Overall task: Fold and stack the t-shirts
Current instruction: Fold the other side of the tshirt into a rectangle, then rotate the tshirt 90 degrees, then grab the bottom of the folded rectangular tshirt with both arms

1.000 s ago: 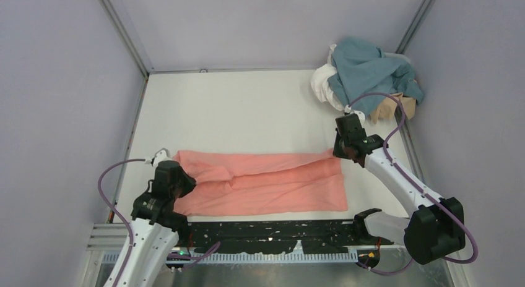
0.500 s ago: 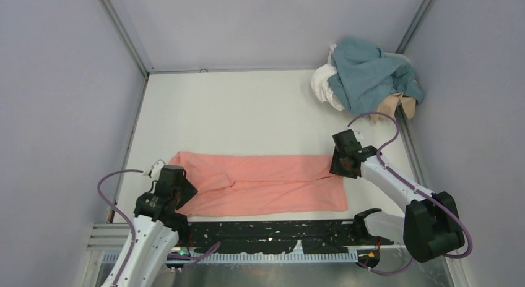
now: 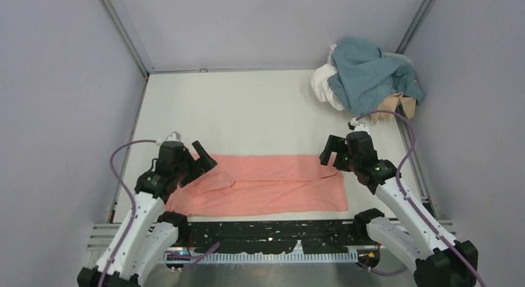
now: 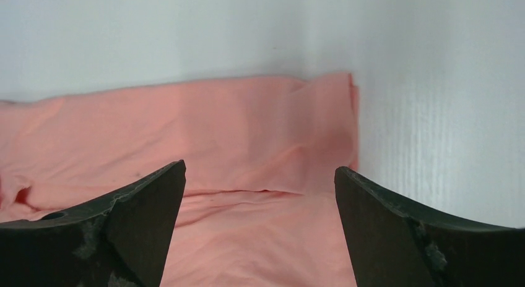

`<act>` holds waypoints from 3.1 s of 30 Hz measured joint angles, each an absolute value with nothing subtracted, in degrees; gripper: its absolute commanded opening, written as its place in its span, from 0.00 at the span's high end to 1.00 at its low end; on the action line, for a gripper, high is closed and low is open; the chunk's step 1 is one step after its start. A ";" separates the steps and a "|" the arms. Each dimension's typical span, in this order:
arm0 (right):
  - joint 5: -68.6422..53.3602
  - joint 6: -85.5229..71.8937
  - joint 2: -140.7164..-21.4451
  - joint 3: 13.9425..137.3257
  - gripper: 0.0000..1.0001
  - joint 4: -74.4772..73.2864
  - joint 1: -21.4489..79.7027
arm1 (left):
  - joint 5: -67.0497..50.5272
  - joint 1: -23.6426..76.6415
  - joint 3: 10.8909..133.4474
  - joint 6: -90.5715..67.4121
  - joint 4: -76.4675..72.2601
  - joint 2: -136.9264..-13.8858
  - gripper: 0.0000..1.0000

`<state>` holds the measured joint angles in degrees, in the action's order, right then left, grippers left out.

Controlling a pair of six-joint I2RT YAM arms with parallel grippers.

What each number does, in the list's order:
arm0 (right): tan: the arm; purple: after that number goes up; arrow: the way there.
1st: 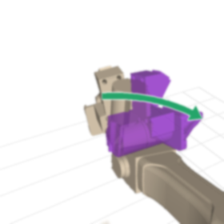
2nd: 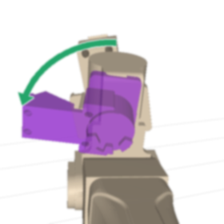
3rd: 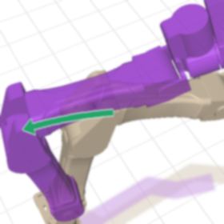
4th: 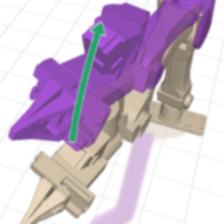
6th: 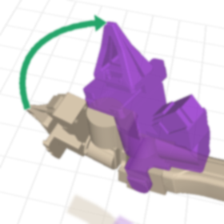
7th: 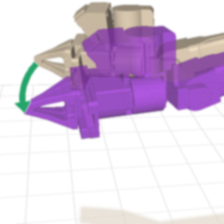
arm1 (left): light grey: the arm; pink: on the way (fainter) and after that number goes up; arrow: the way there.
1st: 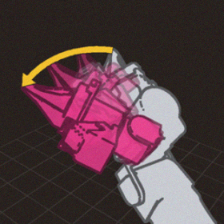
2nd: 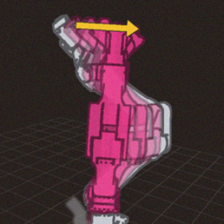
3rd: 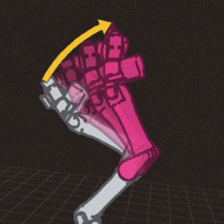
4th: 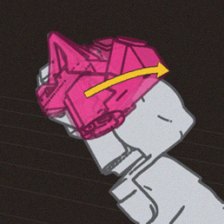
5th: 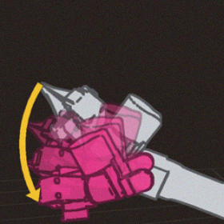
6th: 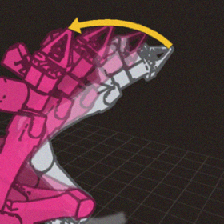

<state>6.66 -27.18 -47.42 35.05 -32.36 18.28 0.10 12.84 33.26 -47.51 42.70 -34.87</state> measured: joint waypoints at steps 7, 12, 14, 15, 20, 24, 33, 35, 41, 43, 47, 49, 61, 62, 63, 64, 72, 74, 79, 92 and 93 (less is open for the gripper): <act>1.34 -25.50 -55.94 34.70 0.05 -24.01 22.85 | -8.25 17.93 39.97 -40.12 33.87 -61.06 0.00; 0.40 -25.36 -59.81 34.70 0.05 -20.88 23.51 | -11.11 19.68 38.04 -38.83 31.24 -65.36 0.00; 0.25 -24.93 -60.82 34.70 0.05 -20.32 23.88 | -11.38 19.79 35.99 -39.00 29.87 -65.43 0.00; 0.12 -24.67 -61.17 34.70 0.05 -20.03 23.99 | -11.27 19.81 35.00 -39.59 29.30 -65.52 0.00; -2.11 -23.62 -66.08 35.24 0.05 -17.28 24.71 | -8.12 19.79 33.91 -44.01 27.70 -69.45 0.00; -3.33 -23.44 -71.50 35.22 0.05 -16.60 25.04 | -6.72 19.31 37.06 -47.31 25.69 -74.41 0.00; -4.27 -23.46 -74.63 34.76 0.05 -16.25 25.02 | -5.23 16.73 60.29 -48.80 26.55 -98.41 0.00; -4.73 -23.46 -74.61 34.63 0.05 -16.12 25.02 | -5.32 16.38 68.77 -48.10 27.57 -104.97 0.00; -8.80 -24.36 -72.27 31.70 0.05 -12.88 26.39 | -8.29 16.21 102.87 -44.97 33.08 -128.03 0.00; -10.63 -25.34 -70.83 30.30 0.05 -11.88 28.77 | -11.18 16.23 113.30 -43.79 36.23 -134.28 0.00; -15.57 -27.55 -70.15 29.30 0.05 -10.92 38.30 | -18.81 16.49 132.14 -41.85 40.34 -145.64 0.00; -18.15 -28.91 -71.09 29.15 0.05 -9.50 43.66 | -22.61 16.62 136.46 -41.76 40.62 -148.42 0.00; -25.85 -31.97 -87.33 38.96 0.05 -0.40 60.77 | -27.18 17.04 139.06 -41.93 38.50 -150.06 0.00; -25.87 -31.64 -88.31 40.05 0.05 -0.73 61.14 | -26.55 16.95 139.15 -41.89 38.22 -150.06 0.01; -25.58 -31.40 -88.88 40.93 0.05 -1.39 61.39 | -26.09 16.84 139.26 -41.89 37.91 -150.06 0.00; -25.15 -31.07 -89.03 41.47 0.05 -2.22 61.49 | -25.80 16.69 139.35 -41.89 37.52 -150.06 0.00; -17.04 -28.75 -83.24 42.15 0.05 -7.81 61.08 | -23.44 13.69 139.59 -39.07 35.09 -149.95 0.00; -14.94 -28.60 -79.26 41.71 0.05 -8.10 60.75 | -21.71 12.51 139.59 -37.60 34.28 -149.69 0.00; -7.51 -28.75 -65.01 37.47 0.05 -8.23 59.68 | -19.22 9.72 139.59 -35.38 34.20 -147.59 0.00; 2.07 -33.87 -54.26 30.17 0.05 -12.99 53.76 | -14.81 11.03 103.44 -29.15 34.85 -111.44 0.00; 2.07 -34.09 -54.89 30.17 0.05 -13.13 53.34 | -14.15 11.88 98.83 -28.82 34.37 -107.83 0.00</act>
